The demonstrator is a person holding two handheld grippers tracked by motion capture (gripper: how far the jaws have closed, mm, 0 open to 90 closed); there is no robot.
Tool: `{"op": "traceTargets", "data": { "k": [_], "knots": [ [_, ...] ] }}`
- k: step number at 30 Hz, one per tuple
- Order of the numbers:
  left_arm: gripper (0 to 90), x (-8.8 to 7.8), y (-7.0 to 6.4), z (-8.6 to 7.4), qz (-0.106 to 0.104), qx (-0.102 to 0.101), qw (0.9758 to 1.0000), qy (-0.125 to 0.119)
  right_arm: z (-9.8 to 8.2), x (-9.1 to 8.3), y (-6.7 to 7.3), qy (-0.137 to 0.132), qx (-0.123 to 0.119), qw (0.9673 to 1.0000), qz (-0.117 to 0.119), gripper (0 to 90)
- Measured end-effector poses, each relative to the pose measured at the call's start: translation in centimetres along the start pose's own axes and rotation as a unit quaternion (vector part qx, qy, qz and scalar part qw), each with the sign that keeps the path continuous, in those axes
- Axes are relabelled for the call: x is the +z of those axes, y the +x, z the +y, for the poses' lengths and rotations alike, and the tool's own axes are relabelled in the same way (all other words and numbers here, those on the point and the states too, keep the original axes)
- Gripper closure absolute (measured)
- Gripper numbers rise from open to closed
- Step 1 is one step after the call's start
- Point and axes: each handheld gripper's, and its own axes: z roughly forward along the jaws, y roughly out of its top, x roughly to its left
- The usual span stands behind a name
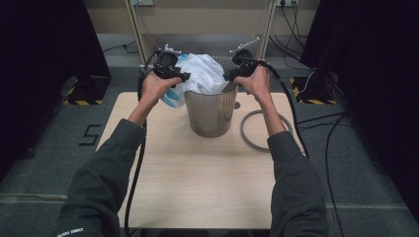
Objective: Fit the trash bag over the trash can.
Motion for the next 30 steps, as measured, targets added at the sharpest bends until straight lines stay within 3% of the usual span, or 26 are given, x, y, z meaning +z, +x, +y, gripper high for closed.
{"op": "traceTargets", "data": {
  "k": [2, 5, 7, 12, 15, 17, 19, 20, 23, 24, 25, 27, 28, 30],
  "knots": [
    [63.4, 0.0, -0.3, 0.3, 0.009, 0.011, 0.9999, 0.002, 0.1, -0.3, -0.1, -0.007, 0.008, 0.9999, -0.003, 56.2],
    [74.5, 0.0, -0.8, 0.8, 0.007, 0.015, 0.9998, -0.011, 0.1, -1.0, 0.0, -0.024, 0.02, 0.9995, 0.002, 52.7],
    [78.6, 0.1, -1.6, 1.2, 0.001, 0.029, 0.9995, -0.013, 0.1, -1.2, 0.1, -0.029, 0.022, 0.9993, 0.013, 51.7],
    [81.0, 0.4, -3.9, 2.0, -0.009, 0.062, 0.9979, -0.014, 0.3, -1.7, 1.1, -0.037, 0.006, 0.9988, 0.033, 47.2],
    [81.2, 0.4, -4.3, 2.4, -0.014, 0.059, 0.9979, -0.023, 0.5, -2.0, 2.2, -0.054, 0.004, 0.9971, 0.053, 42.8],
    [81.4, 0.2, -4.5, 2.8, -0.019, 0.064, 0.9974, -0.026, 0.7, -1.9, 2.6, -0.062, 0.015, 0.9953, 0.073, 40.9],
    [81.3, -0.1, -4.7, 3.1, -0.023, 0.067, 0.997, -0.032, 0.8, -1.6, 3.0, -0.053, 0.017, 0.9958, 0.073, 40.2],
    [81.2, -0.2, -4.9, 3.2, -0.025, 0.067, 0.9968, -0.035, 0.8, -1.2, 3.2, -0.044, 0.013, 0.9966, 0.068, 42.4],
    [78.4, -0.7, -5.1, 3.5, -0.033, 0.07, 0.9961, -0.041, 0.7, -0.2, 3.6, -0.017, -0.02, 0.9979, 0.059, 74.2],
    [76.9, -0.8, -5.0, 3.5, -0.035, 0.069, 0.9961, -0.043, 0.6, 0.1, 3.6, -0.005, -0.033, 0.998, 0.054, 79.4],
    [75.1, -1.0, -5.0, 3.5, -0.038, 0.066, 0.9961, -0.045, 0.5, 0.3, 3.6, 0.003, -0.038, 0.9982, 0.047, 83.0],
    [60.6, -1.4, -4.8, 3.5, -0.038, 0.06, 0.9965, -0.045, 0.3, 0.6, 3.2, 0.029, -0.054, 0.9979, 0.022, 89.8],
    [51.2, -1.7, -4.7, 3.5, -0.035, 0.053, 0.9968, -0.047, 0.3, 0.7, 3.0, 0.041, -0.056, 0.9975, 0.013, 90.0],
    [43.0, -2.6, -4.2, 3.5, -0.029, 0.047, 0.9969, -0.056, 0.1, 0.6, 2.4, 0.043, -0.049, 0.9978, 0.005, 90.0]
  ]
}}
